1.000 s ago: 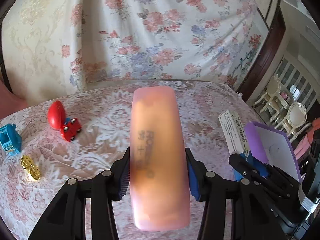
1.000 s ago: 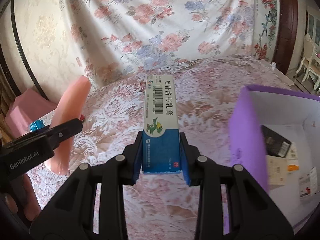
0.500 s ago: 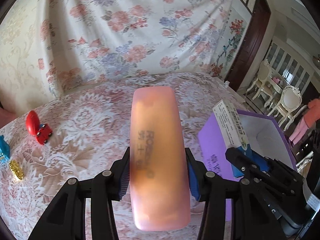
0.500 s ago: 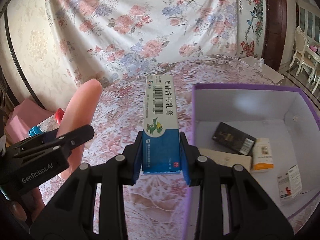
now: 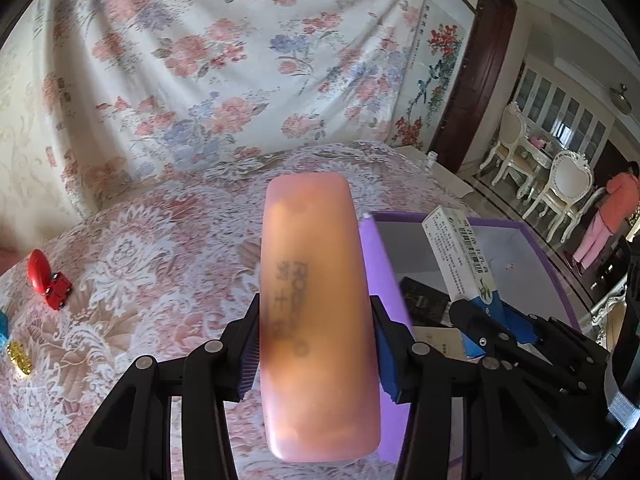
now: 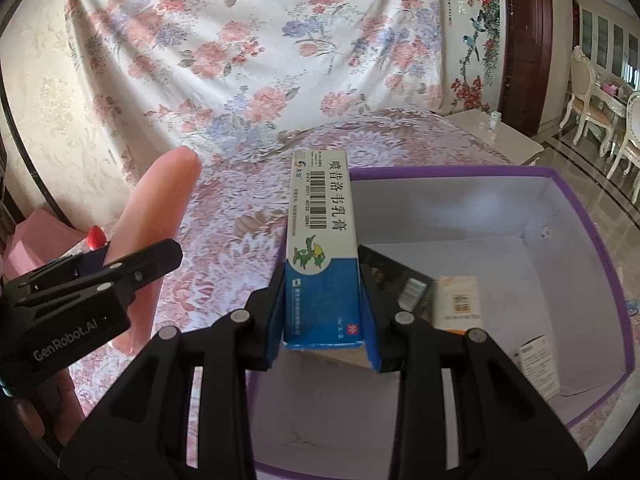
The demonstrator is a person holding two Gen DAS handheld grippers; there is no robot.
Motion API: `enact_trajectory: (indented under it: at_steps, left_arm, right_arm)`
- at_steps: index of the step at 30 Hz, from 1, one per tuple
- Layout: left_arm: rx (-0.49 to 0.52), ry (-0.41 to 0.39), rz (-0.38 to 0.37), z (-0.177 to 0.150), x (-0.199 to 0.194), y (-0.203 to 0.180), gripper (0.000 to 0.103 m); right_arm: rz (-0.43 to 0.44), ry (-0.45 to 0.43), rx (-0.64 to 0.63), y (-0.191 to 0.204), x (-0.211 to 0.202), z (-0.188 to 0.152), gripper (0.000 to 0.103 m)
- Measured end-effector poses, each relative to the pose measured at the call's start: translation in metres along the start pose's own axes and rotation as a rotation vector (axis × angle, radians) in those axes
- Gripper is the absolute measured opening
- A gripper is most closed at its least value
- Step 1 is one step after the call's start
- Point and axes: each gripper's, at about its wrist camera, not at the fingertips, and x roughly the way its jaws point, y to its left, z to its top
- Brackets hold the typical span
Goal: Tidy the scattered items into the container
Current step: 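Carry the pink soap bar and medicine box over the purple box, then open right tool to drop medicine box while left tool lowers soap into purple box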
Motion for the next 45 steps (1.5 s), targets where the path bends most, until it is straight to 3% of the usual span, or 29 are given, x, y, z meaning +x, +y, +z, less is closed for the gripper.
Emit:
enact_trajectory:
  at_steps: [14, 32, 45]
  left_arm:
    - [0.063, 0.033, -0.053, 0.009, 0.021, -0.051, 0.049]
    - [0.137, 0.134, -0.179, 0.024, 0.062, -0.115, 0.049]
    - [0.159, 0.226, -0.178, 0.022, 0.101, -0.139, 0.049]
  right_arm:
    - [-0.090, 0.031, 0.018, -0.051, 0.000, 0.003, 0.036]
    - [-0.232, 0.036, 0.056, -0.110, -0.009, 0.012, 0.036]
    - [-0.282, 0.048, 0.071, -0.141, -0.005, 0.016, 0.036]
